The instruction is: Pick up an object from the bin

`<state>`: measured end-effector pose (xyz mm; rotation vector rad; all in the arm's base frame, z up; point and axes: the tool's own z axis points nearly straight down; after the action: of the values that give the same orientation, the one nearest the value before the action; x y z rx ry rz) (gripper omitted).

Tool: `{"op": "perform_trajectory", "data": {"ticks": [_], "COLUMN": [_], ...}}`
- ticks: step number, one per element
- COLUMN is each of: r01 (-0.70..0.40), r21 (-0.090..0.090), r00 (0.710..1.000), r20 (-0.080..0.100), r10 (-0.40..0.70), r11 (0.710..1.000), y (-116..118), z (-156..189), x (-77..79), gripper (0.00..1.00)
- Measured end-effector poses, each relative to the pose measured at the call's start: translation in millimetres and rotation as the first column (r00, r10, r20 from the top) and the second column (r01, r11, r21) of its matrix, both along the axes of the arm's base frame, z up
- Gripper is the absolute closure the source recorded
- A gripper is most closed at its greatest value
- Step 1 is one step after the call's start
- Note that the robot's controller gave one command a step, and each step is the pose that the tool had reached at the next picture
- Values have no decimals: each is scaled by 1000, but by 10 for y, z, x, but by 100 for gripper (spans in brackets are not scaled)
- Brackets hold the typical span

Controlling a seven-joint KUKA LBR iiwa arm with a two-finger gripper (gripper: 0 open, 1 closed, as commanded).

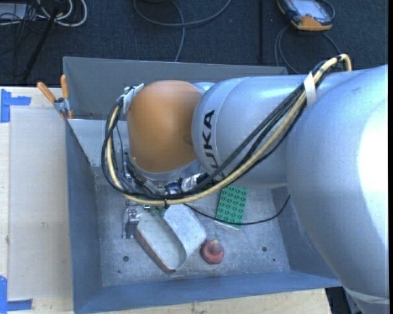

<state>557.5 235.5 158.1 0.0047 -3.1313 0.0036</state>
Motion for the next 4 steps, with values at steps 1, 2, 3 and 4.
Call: {"op": "perform_trajectory", "data": {"ticks": [1, 2, 3, 4], "r01": [-280, -351, -515, -675], "r21": [8, -1, 4, 7], "r00": [960, 936, 857, 738], "r20": [15, 15, 7, 7], "r10": [280, 351, 514, 675], "r11": [960, 937, 857, 738], "y": [-638, -1329, -1462, -1383], "z": [-830, -565, -483, -832], "x": [295, 549, 125, 276], "gripper": [0, 0, 0, 0]}}
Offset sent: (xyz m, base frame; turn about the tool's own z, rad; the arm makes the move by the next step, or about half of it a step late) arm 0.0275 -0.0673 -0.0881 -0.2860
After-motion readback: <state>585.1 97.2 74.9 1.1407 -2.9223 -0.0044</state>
